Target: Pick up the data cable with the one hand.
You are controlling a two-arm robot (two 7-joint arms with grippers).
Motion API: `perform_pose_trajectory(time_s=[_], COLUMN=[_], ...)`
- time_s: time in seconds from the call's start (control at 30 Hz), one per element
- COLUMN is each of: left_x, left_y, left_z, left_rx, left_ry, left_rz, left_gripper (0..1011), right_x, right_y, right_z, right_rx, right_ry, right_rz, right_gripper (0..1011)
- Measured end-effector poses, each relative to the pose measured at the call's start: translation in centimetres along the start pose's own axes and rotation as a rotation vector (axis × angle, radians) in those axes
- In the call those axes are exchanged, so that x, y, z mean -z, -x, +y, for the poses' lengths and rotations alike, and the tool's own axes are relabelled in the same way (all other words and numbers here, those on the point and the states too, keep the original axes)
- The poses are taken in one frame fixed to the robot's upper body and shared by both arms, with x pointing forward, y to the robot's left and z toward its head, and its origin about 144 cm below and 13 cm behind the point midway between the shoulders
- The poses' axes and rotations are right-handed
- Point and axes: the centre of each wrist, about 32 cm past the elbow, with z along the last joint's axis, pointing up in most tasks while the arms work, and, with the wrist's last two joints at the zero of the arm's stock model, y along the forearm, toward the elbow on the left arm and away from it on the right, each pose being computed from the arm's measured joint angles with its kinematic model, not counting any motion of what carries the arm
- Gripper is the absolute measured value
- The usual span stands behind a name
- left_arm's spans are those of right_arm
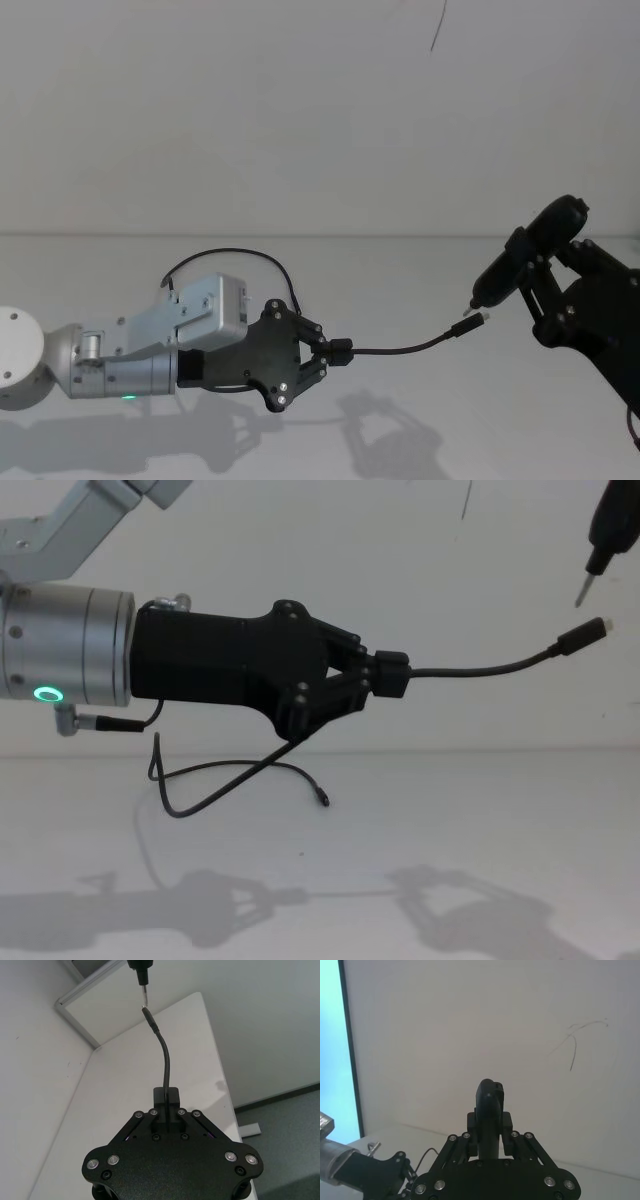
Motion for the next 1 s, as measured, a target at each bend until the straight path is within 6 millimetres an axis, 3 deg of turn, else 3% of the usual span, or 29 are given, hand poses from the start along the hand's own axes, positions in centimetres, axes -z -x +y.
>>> perform_pose_trajectory(time_s=[1.0], left_x=[0.0], left_y=[0.0], left_z=[0.0], left_rx=[0.0], left_ry=[0.0], left_rz=[0.0], left_gripper=[37], right_x=[0.32], right_y=[0.22], right_z=[0.57], right_rx=[0.101], right_ry=[0.023], right_rz=[-0.029], right_gripper=[263])
